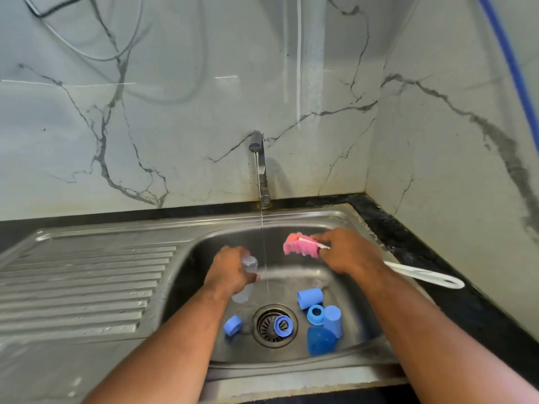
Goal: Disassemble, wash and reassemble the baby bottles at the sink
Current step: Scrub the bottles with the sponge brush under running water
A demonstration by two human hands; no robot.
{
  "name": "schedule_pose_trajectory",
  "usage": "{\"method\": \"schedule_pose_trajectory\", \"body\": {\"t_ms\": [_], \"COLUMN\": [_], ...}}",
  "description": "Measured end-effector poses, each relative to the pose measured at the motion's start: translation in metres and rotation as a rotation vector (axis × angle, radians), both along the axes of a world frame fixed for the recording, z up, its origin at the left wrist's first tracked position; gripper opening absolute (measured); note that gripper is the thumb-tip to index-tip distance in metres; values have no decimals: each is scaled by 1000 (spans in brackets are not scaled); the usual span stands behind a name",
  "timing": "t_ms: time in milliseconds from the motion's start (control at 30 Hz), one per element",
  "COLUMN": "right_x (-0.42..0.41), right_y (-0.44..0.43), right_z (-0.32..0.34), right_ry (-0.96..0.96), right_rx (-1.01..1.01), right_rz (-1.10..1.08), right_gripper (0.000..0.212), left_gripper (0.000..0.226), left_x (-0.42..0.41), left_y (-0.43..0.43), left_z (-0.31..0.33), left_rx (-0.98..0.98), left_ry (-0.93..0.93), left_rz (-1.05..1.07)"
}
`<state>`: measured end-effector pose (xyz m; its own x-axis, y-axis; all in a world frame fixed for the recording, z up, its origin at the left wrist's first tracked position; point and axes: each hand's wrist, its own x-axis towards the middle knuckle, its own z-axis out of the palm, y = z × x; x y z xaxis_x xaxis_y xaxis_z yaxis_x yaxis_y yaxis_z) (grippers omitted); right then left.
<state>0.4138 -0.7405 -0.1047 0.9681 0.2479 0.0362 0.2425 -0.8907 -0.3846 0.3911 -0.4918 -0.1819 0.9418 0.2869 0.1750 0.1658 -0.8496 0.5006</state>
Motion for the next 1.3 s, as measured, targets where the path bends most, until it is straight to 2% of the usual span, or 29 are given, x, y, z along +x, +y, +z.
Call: {"method": "schedule_pose_trajectory", "body": {"t_ms": [167, 333, 500, 667, 867, 1167, 1300], "right_x": [-22, -65, -105, -132, -148, -157, -161], "right_y": [8, 35, 68, 101, 132, 155, 156], "right_z": [6, 16, 7, 0, -2, 0, 3], "right_ry": [-120, -238, -289, -262, -234, -217, -217], "right_rx": [83, 179, 206, 259, 244, 238, 240], "right_rz": [56, 167, 238, 280, 342, 366, 373], "right_gripper": [44, 54, 53, 53, 53, 50, 51], "left_gripper": [59, 58, 59, 60, 63, 55, 61], "left_x": [-40, -115, -186, -245, -292, -303, -303], "left_y": [-19, 15, 81, 153, 217, 231, 229], "left_z": [37, 62, 84, 114, 124, 96, 92], "left_rx": [124, 357, 399, 575, 591, 606, 598], "left_ry": [-228, -286, -340, -299, -137, 3, 17], "left_rz": [23, 101, 208, 280, 385, 406, 424]}}
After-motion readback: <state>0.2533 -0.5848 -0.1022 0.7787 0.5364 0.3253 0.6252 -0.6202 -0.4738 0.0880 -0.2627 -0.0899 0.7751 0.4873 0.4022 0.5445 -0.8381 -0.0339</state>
